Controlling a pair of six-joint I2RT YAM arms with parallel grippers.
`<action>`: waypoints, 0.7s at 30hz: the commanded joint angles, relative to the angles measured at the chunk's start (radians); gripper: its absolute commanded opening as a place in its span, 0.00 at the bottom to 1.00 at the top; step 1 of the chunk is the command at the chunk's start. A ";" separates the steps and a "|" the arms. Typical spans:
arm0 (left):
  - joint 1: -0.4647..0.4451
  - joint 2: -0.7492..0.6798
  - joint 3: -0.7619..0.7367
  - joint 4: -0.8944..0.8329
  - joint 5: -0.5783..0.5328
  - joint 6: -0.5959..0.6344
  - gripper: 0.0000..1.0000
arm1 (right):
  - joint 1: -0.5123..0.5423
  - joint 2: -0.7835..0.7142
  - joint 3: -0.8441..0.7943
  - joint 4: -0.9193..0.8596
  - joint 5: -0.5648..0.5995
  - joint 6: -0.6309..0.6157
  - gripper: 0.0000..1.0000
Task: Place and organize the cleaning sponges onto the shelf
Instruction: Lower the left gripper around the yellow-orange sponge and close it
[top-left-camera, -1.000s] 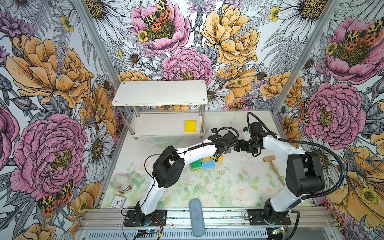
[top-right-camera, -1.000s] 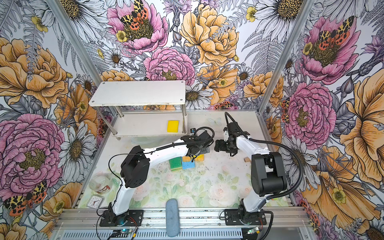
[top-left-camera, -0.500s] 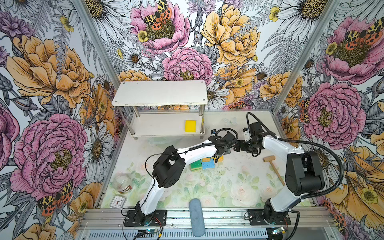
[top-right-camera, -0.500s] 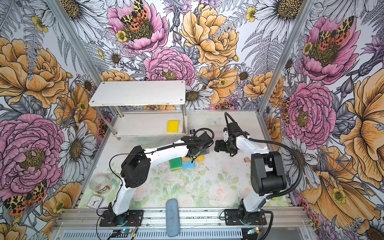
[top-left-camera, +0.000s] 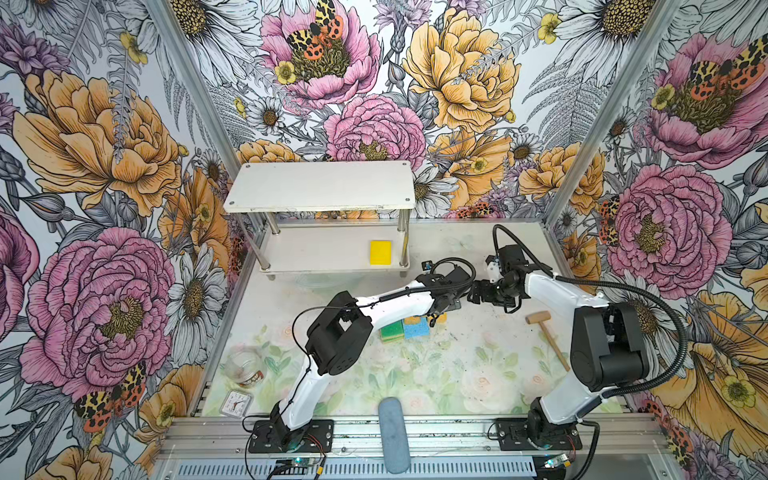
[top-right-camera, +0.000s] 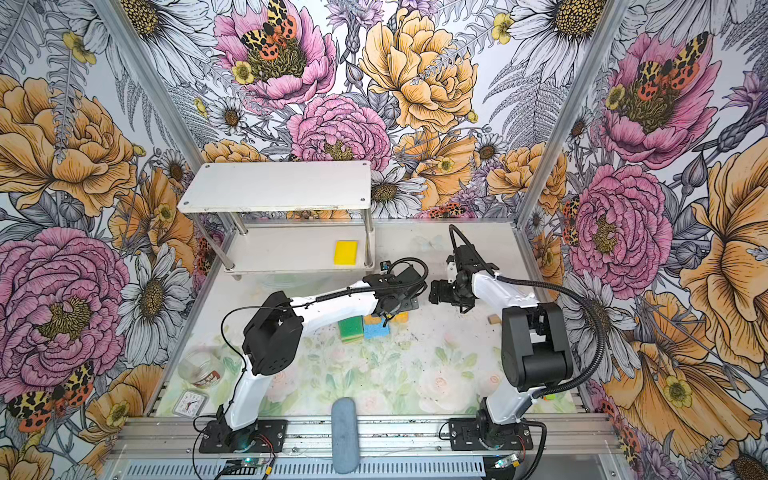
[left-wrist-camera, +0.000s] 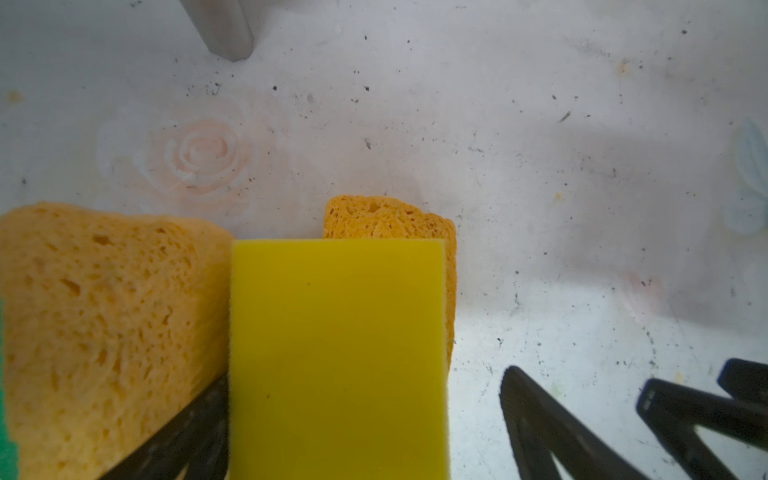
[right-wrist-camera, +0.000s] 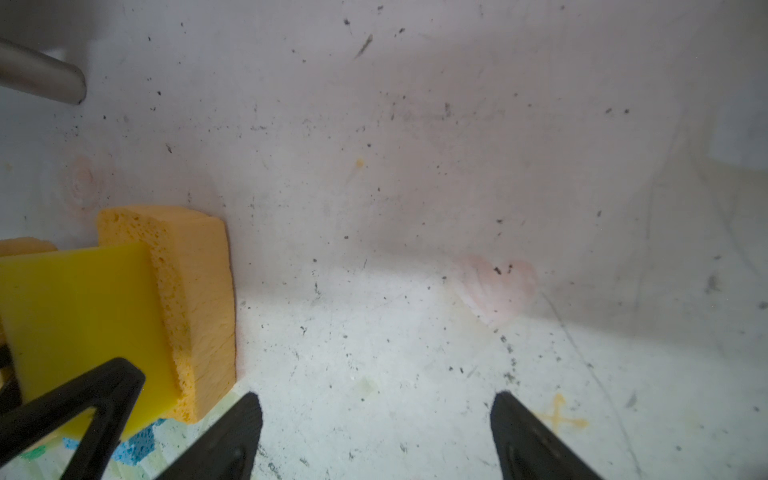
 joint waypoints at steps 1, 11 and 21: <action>-0.002 0.026 -0.023 -0.029 0.015 -0.013 0.94 | -0.006 0.017 -0.001 0.021 -0.011 0.003 0.88; -0.005 0.032 -0.029 -0.029 0.018 -0.006 0.84 | -0.004 0.020 -0.003 0.022 -0.012 0.003 0.88; -0.003 0.025 -0.033 -0.028 0.017 0.008 0.76 | -0.004 0.018 -0.003 0.024 -0.012 0.002 0.88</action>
